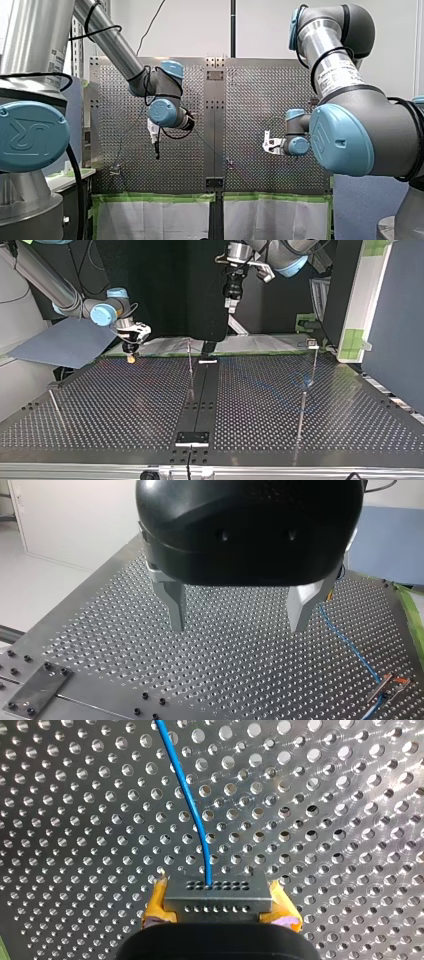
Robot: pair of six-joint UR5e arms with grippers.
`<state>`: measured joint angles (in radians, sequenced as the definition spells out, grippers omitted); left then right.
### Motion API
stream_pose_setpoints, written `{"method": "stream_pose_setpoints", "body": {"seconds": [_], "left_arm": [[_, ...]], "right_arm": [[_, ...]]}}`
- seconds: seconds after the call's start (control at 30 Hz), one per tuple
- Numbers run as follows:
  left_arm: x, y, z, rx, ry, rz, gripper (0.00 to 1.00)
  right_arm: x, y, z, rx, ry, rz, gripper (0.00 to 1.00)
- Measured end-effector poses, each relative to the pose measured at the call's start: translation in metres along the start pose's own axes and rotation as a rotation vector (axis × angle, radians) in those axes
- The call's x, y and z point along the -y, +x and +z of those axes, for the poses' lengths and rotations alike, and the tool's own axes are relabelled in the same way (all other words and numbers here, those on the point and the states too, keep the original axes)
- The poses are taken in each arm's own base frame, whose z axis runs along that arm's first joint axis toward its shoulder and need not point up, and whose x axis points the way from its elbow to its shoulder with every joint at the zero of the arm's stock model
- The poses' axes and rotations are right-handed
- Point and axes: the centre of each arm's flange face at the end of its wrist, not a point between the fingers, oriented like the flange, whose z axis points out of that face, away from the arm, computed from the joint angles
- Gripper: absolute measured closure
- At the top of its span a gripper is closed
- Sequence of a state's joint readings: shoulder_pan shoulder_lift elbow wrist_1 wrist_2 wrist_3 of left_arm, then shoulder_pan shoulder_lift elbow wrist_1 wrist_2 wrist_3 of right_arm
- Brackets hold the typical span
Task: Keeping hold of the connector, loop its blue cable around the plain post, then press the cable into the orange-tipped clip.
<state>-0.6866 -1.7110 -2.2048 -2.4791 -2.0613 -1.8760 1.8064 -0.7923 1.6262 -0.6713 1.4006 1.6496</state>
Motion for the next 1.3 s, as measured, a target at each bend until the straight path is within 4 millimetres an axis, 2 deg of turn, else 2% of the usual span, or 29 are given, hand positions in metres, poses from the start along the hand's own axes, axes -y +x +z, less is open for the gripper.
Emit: {"method": "stream_pose_setpoints", "body": {"seconds": [0.1, 0.13, 0.17, 0.2, 0.23, 0.27, 0.47, 0.57, 1.3], "left_arm": [[-0.006, -0.002, -0.012, -0.001, 0.001, 0.002, 0.00], [-0.008, -0.003, -0.016, -0.001, 0.000, 0.003, 0.00], [-0.011, -0.003, -0.021, 0.000, 0.000, 0.004, 0.00], [-0.013, -0.004, -0.024, -0.001, -0.001, 0.006, 0.00], [-0.015, -0.004, -0.028, 0.000, -0.001, 0.008, 0.00], [-0.017, -0.005, -0.033, 0.000, -0.001, 0.011, 0.00], [-0.028, -0.007, -0.055, 0.001, 0.000, 0.022, 0.00], [-0.031, -0.007, -0.060, 0.002, 0.001, 0.026, 0.00], [-0.032, -0.008, -0.062, 0.003, 0.001, 0.027, 0.00]], "right_arm": [[0.001, 0.000, 0.000, -0.002, -0.005, -0.002, 1.00], [0.001, 0.000, 0.000, -0.006, -0.007, -0.006, 0.85], [0.001, 0.001, 0.001, -0.009, -0.007, -0.009, 0.39], [0.001, 0.001, 0.001, -0.011, -0.007, -0.013, 0.39], [0.002, 0.001, 0.001, -0.015, -0.007, -0.019, 0.11], [0.002, 0.001, 0.001, -0.016, -0.006, -0.024, 0.00], [0.001, 0.000, 0.000, -0.007, -0.022, -0.033, 0.00], [0.000, 0.000, 0.000, -0.005, -0.028, -0.032, 0.00], [-0.001, 0.001, 0.000, -0.005, -0.031, -0.032, 0.00]]}}
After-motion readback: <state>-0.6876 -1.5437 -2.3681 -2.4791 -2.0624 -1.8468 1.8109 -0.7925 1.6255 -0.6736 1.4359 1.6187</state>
